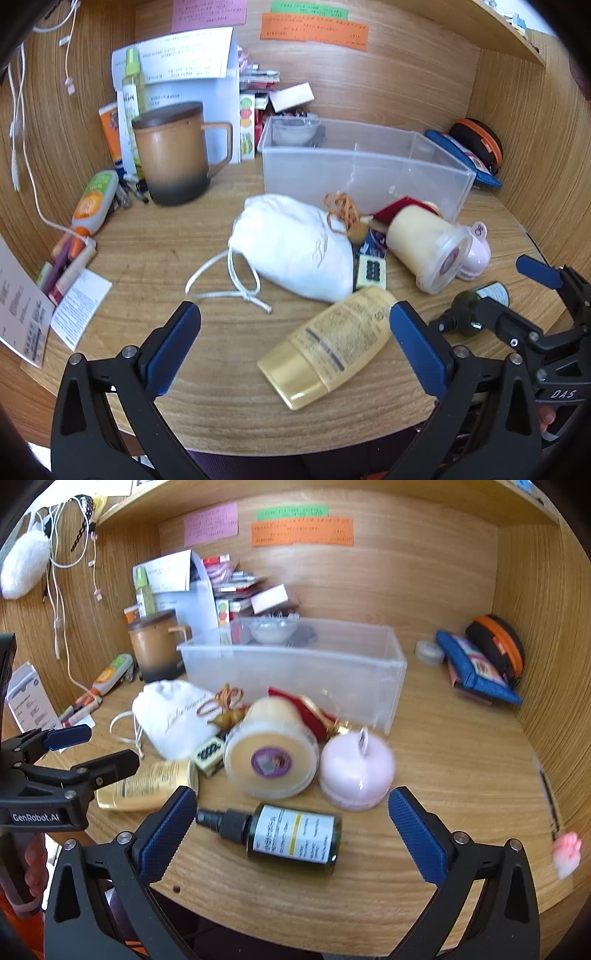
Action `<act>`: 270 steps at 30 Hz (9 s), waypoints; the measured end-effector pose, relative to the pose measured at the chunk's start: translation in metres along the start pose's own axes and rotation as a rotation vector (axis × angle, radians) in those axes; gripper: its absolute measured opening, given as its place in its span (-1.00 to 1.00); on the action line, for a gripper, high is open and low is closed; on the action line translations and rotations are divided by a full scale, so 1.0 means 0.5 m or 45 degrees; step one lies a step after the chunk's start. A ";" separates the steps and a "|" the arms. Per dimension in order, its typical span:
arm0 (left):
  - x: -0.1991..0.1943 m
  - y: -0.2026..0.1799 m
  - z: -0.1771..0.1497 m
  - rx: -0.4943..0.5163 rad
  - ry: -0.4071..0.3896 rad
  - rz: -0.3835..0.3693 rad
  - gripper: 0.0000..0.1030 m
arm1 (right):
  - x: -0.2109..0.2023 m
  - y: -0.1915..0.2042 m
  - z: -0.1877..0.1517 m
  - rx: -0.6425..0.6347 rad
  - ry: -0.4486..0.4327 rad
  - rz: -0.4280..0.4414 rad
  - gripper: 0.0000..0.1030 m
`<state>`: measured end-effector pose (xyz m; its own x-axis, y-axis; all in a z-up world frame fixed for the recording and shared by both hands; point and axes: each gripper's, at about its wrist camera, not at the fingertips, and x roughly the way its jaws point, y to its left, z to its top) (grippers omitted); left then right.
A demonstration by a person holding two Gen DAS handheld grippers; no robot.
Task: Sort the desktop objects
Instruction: 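Grasp the green spray bottle with the right gripper while the left grasps the gold lotion tube, then carry the green bottle and gold tube over the clear plastic box with both grippers, then open the right gripper dropping the bottle while the left releases the tube into the box, then grasp the pink round candle with the right gripper while the left grasps the white pouch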
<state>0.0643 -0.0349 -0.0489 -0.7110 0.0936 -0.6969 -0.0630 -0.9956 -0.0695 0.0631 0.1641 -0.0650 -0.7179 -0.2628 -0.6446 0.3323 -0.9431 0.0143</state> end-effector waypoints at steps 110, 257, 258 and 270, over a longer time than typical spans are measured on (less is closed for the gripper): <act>-0.004 -0.070 0.342 0.162 -0.274 -0.217 -0.49 | 0.034 -0.090 0.278 0.021 -0.244 0.096 0.16; 0.188 0.030 0.091 0.085 0.305 -0.113 0.90 | 0.153 -0.141 0.049 -0.107 0.288 0.080 0.54; 0.188 0.029 0.092 0.089 0.306 -0.113 0.90 | 0.155 -0.141 0.049 -0.109 0.287 0.076 0.54; 0.198 -0.002 0.099 0.147 0.246 -0.078 0.90 | 0.155 -0.125 0.046 -0.121 0.238 0.082 0.17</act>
<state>-0.0405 -0.0250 -0.0825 -0.5564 0.1424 -0.8186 -0.1900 -0.9809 -0.0415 -0.0271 0.1980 -0.0983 -0.5703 -0.2710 -0.7755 0.4365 -0.8997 -0.0066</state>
